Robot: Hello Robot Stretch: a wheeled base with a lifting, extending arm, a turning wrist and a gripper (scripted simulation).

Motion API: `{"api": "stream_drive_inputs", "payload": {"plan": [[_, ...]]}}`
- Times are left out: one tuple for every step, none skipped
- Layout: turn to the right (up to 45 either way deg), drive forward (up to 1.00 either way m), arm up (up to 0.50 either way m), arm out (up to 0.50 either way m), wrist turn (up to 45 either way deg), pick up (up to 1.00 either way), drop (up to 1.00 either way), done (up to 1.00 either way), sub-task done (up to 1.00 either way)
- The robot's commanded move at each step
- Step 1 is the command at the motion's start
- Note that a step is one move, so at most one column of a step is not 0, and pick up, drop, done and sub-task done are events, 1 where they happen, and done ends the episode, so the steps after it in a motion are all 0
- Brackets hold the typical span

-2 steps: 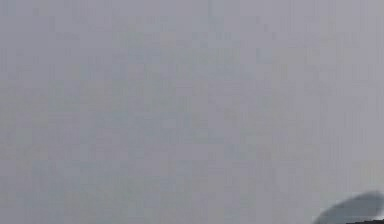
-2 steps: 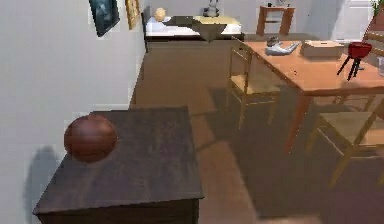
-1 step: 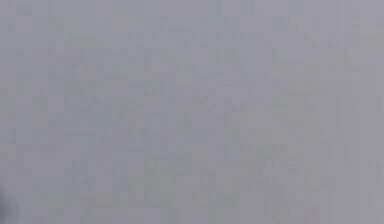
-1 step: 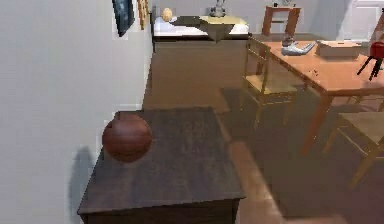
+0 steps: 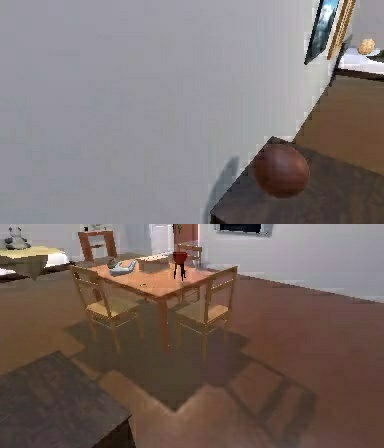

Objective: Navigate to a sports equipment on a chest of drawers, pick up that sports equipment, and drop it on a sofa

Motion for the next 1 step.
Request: {"api": "stream_drive_inputs", "payload": {"plan": [[45.0, 0.0, 0.0, 0.0, 0.0, 0.0, 0.0, 0.0, 0.0]]}}
